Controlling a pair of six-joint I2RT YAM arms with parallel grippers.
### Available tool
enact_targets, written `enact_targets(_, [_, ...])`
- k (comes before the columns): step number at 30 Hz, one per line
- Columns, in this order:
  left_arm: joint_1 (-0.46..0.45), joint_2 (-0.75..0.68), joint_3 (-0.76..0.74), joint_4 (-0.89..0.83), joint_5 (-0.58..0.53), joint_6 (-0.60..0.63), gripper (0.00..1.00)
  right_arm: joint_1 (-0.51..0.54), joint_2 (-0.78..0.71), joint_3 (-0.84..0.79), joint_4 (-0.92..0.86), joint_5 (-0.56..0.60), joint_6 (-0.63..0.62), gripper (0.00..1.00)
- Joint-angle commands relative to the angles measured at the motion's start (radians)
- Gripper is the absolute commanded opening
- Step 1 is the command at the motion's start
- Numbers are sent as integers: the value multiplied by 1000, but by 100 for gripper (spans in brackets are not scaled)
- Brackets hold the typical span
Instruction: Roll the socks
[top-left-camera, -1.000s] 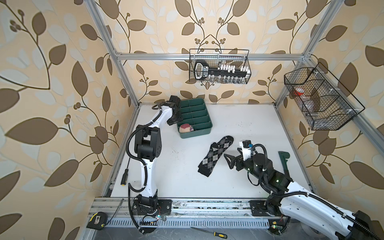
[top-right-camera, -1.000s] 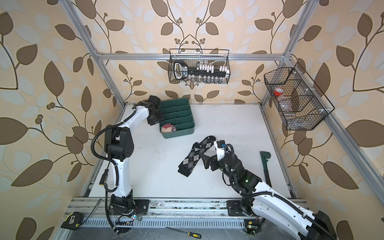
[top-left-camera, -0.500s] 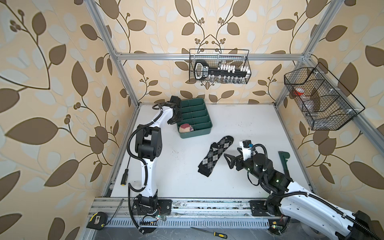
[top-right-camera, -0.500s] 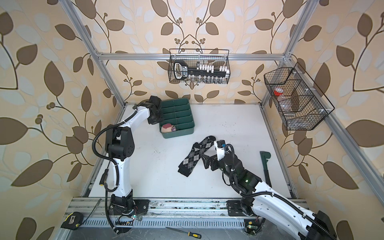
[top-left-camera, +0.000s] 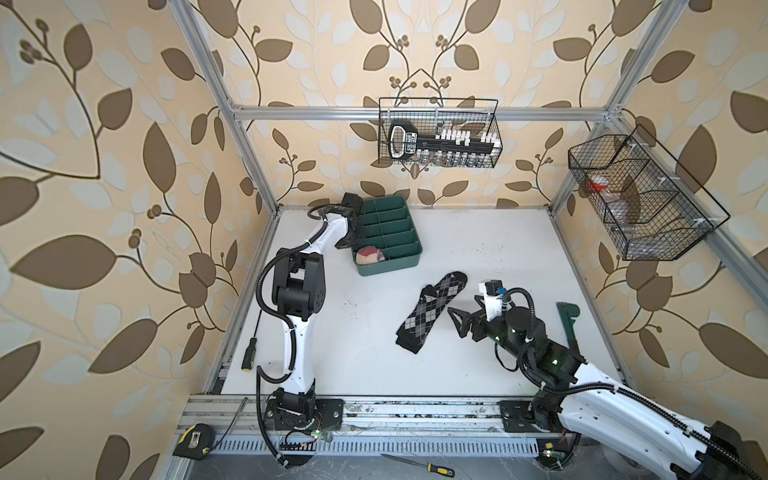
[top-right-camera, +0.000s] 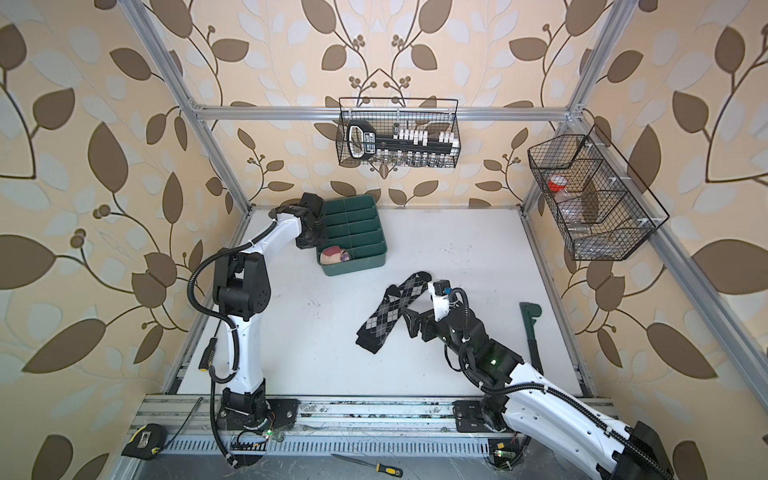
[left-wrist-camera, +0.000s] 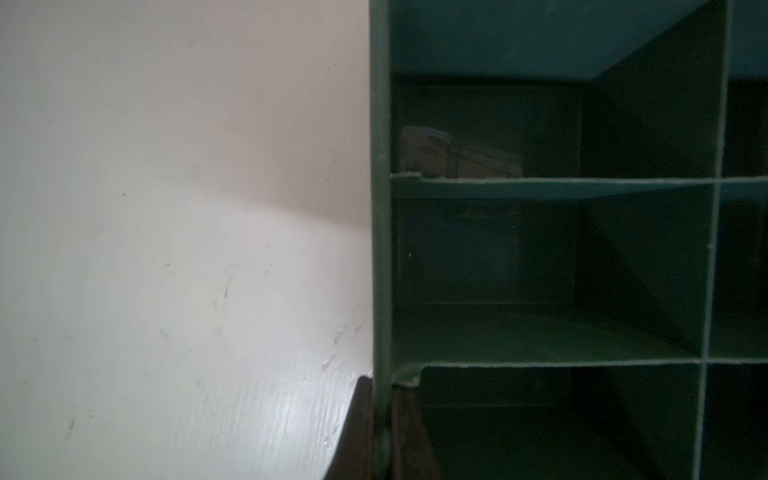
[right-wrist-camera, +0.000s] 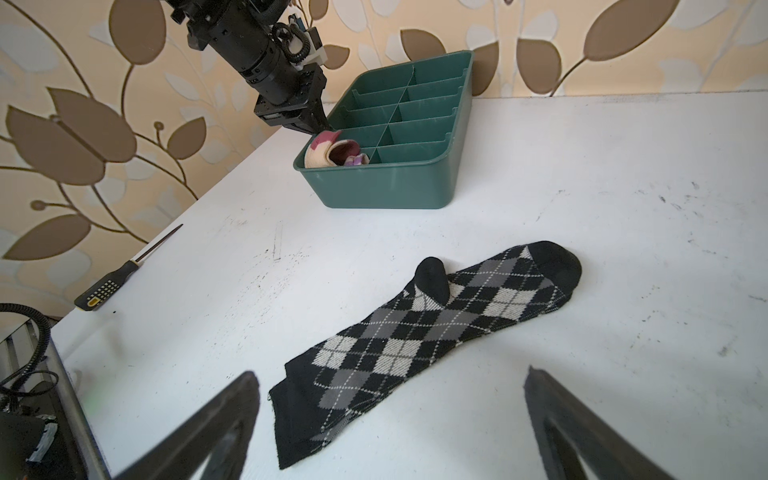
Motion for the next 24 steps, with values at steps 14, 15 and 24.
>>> enact_targets(14, [23,-17,-6,72,-146,357,8,4,-31,14,-102,-28,-36,100])
enact_targets(15, [26,-16,-6,74,-142,360,14,4,-34,13,-109,-16,-29,100])
enact_targets(24, [32,-70,3,80,-167,332,75,-32,-33,53,-175,22,65,100])
